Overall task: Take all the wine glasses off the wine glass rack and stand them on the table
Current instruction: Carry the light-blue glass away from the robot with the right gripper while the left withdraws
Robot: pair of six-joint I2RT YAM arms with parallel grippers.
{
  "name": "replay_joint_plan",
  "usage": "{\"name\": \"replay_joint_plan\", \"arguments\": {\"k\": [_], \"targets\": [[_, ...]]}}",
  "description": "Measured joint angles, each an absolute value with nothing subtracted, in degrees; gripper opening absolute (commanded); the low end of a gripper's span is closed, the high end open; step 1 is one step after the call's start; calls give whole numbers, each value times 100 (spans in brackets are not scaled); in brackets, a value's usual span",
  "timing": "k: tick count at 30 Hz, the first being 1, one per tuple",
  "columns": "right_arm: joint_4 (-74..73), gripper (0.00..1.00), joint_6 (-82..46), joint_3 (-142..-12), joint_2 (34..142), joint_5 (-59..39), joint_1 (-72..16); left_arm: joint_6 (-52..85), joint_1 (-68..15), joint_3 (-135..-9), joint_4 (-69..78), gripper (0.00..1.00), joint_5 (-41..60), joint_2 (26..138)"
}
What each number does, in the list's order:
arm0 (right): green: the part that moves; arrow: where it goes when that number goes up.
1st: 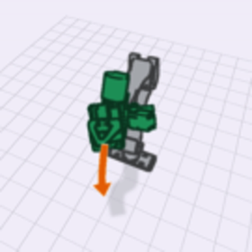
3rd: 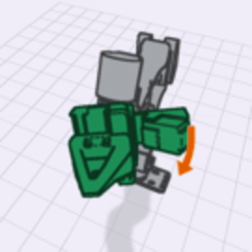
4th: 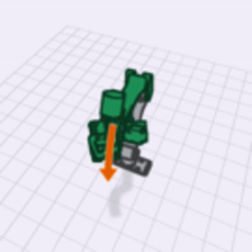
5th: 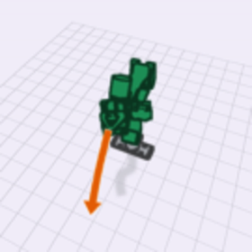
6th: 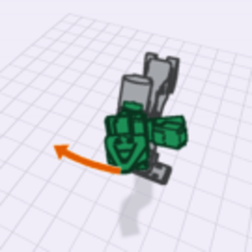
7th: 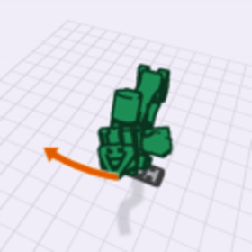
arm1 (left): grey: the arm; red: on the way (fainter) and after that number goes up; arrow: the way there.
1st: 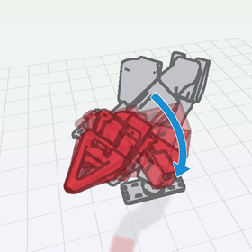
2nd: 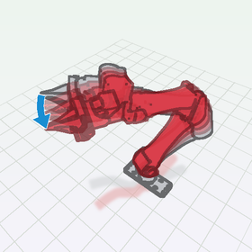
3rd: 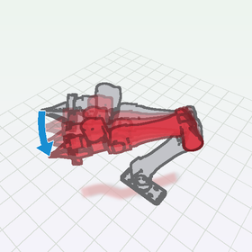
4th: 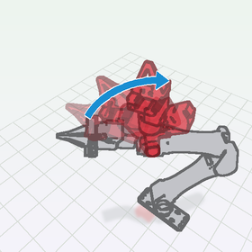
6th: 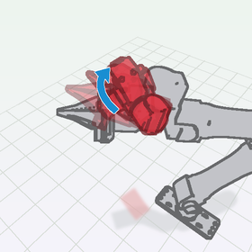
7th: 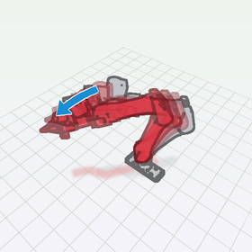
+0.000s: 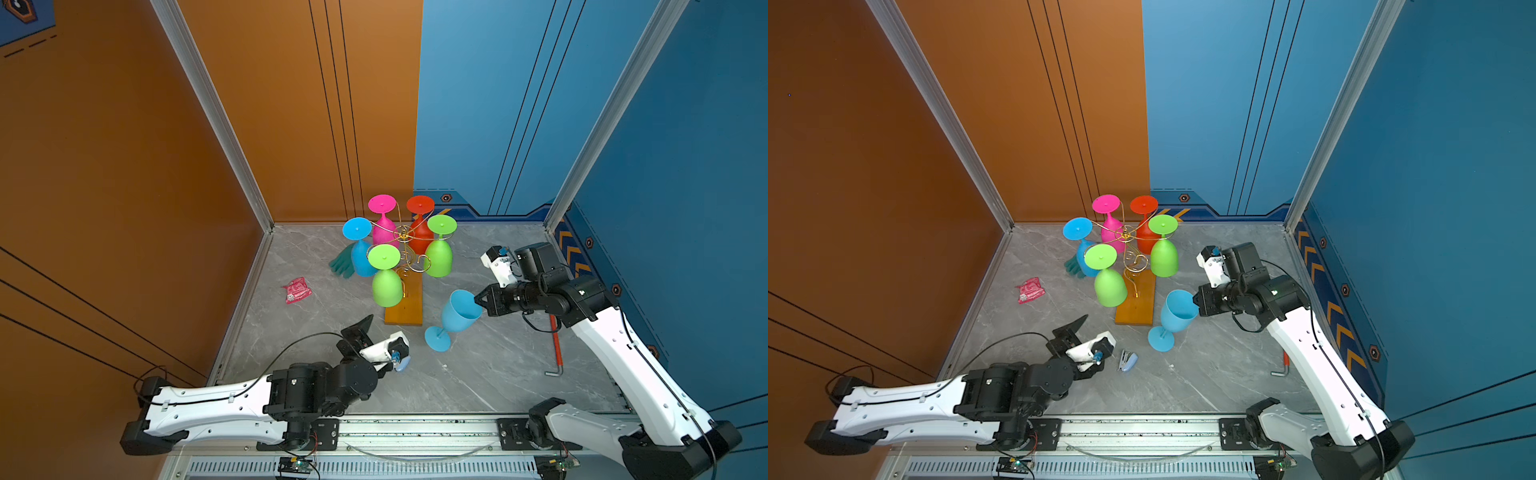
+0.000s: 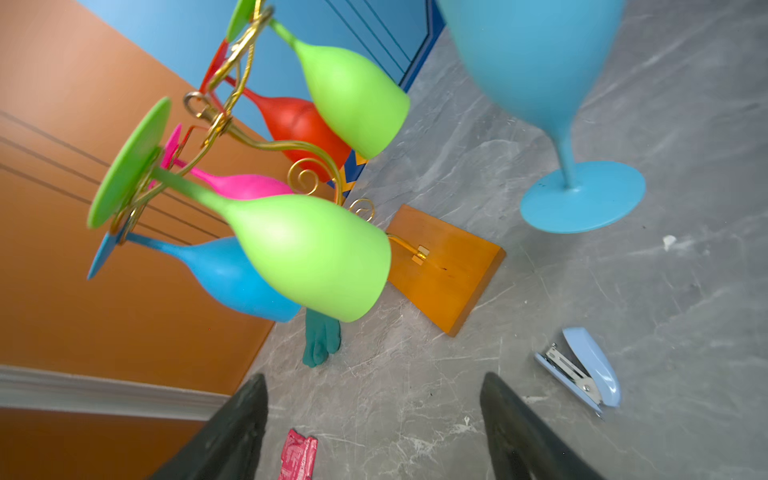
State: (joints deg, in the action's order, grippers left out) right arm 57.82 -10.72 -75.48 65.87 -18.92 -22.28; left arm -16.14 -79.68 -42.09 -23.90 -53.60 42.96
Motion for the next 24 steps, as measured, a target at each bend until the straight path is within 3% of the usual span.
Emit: {"name": "replay_joint_plan", "arguments": {"k": [12, 24], "targets": [[5828, 0, -939, -7767, 7319, -106, -1916, -233, -5808, -4399, -3076, 82, -4670, 3931], [5349, 0, -937, -8440, 8436, 674, -1664, 366, -4204, -4482, -3435, 83, -3369, 3889]]}}
